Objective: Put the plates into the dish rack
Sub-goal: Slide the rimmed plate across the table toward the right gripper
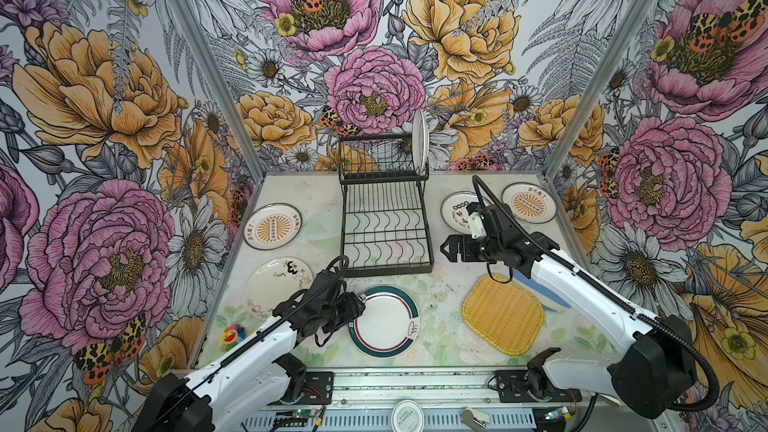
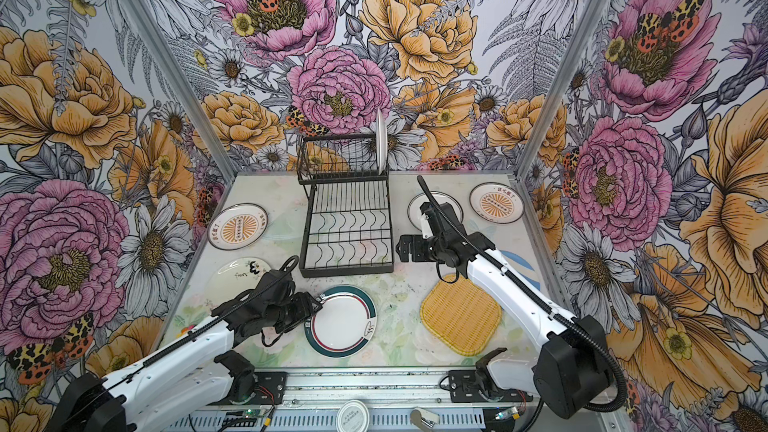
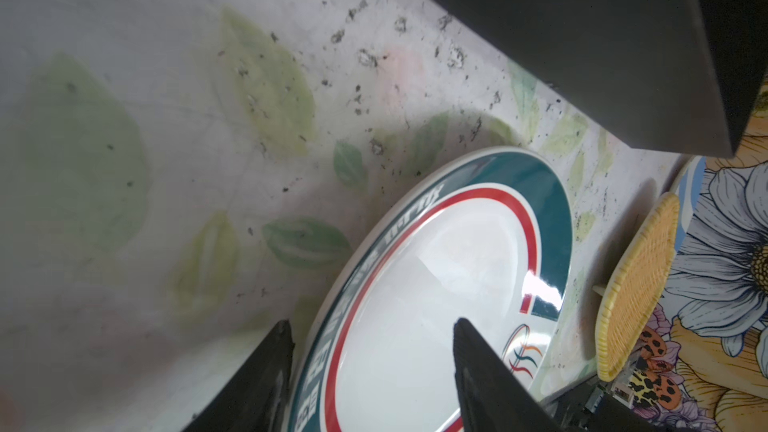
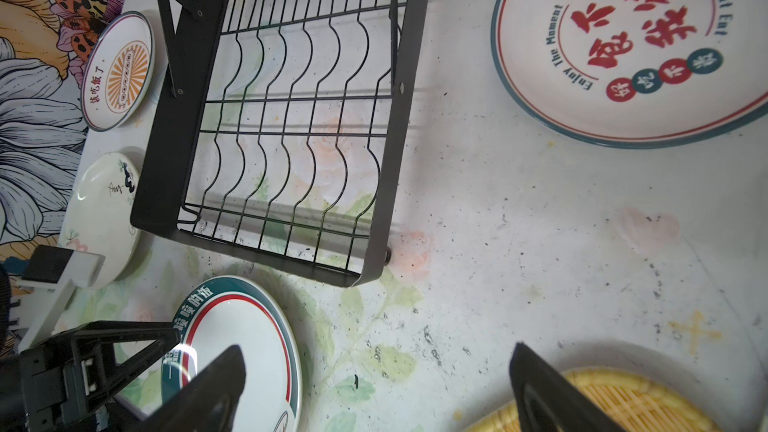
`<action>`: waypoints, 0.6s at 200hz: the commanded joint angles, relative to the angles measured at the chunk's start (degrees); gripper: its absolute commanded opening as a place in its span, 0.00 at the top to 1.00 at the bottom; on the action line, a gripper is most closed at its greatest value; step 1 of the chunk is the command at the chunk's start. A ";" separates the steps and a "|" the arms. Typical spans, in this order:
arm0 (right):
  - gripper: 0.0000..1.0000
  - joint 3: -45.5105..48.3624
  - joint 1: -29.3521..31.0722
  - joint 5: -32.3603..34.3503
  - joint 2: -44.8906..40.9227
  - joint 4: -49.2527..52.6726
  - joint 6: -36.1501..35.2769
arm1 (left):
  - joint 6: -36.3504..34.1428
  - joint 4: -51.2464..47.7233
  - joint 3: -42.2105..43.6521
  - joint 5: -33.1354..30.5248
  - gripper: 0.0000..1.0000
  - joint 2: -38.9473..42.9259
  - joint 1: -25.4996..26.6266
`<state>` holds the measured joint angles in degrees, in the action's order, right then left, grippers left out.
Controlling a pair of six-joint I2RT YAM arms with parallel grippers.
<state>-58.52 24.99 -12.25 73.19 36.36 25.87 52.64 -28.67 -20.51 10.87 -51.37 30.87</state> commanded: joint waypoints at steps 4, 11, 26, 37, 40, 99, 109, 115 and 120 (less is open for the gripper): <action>0.01 0.76 -1.73 -6.51 -0.76 -1.12 -1.94 | 1.42 3.53 2.32 2.91 0.43 1.90 -0.56; 0.01 1.26 -2.30 -8.47 -0.82 -1.19 -2.11 | 1.75 3.84 2.88 3.22 0.44 2.29 -0.60; 0.01 2.30 -3.70 -13.15 -0.78 -1.19 -2.57 | 2.32 4.38 4.06 3.76 0.44 3.44 -0.57; 0.01 3.34 -4.40 -16.07 -0.69 -1.20 -3.07 | 2.79 5.45 5.13 4.31 0.45 4.32 -0.69; 0.01 3.65 -4.59 -17.00 -0.70 -1.20 -3.17 | 2.96 5.81 5.36 4.45 0.45 4.49 -0.70; 0.01 6.65 -5.41 -22.97 -0.05 -1.38 -4.36 | 3.96 12.88 9.60 7.48 0.51 5.67 -0.90; 0.01 6.43 -5.49 -23.16 0.22 -1.38 -4.56 | 3.88 13.78 9.86 7.70 0.52 5.35 -0.91; 0.01 6.38 -5.55 -23.13 0.34 -1.38 -4.62 | 3.75 14.18 10.05 7.87 0.54 5.11 -0.90; 0.01 6.31 -5.58 -23.24 0.46 -1.38 -4.74 | 3.62 14.46 10.14 7.94 0.57 4.87 -0.91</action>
<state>-51.90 19.81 -33.12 73.23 36.10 22.63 56.10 -18.13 -11.55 16.78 -46.13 30.46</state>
